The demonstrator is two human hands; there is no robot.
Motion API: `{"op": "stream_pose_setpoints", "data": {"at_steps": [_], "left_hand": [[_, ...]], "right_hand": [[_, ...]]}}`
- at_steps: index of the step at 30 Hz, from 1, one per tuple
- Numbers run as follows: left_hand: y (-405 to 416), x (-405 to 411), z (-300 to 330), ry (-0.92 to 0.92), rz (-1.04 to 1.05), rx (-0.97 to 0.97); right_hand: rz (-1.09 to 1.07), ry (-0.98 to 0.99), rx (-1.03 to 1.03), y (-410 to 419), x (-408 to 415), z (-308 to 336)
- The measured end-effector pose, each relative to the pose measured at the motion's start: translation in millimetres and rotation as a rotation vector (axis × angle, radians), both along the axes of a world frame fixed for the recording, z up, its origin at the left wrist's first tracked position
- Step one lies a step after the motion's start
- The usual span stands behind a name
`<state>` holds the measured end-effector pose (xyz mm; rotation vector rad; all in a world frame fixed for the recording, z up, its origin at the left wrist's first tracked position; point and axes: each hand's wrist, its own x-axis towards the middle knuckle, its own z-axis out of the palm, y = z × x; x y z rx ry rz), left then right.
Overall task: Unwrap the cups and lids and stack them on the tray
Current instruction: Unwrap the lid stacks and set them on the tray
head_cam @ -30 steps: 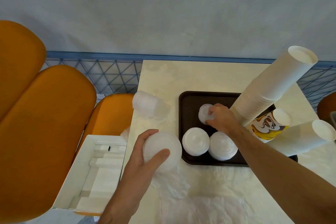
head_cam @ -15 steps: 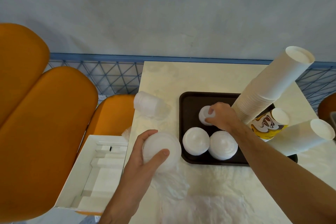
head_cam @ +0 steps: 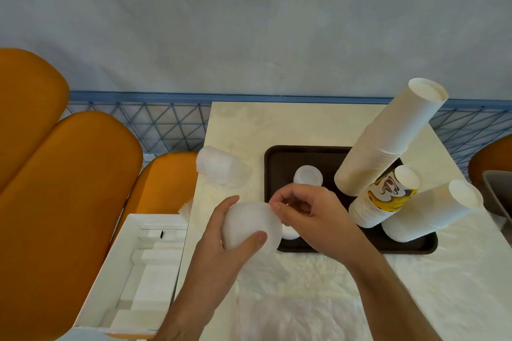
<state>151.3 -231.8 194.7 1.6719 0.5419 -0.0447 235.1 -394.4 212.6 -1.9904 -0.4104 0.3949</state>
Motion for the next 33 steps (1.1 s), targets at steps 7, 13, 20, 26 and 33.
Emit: {"op": "stream_pose_setpoints", "data": {"at_steps": [7,13,20,26,33], "left_hand": [[-5,1,4,0.024,-0.029,0.034],[-5,3,13,0.028,-0.029,-0.009],[-6,3,18,0.027,-0.021,-0.019],[-8,0,19,-0.042,-0.054,-0.036],[-8,-2,21,-0.100,-0.099,-0.068]], "right_hand": [[-0.033,-0.119,-0.083,-5,-9,1],[-0.081,-0.133,-0.066,-6,-11,2],[-0.123,-0.150,-0.015,-6,-13,2],[-0.097,-0.252,-0.061,-5,-14,2],[-0.129,-0.204,-0.070,-7,-15,2]]}}
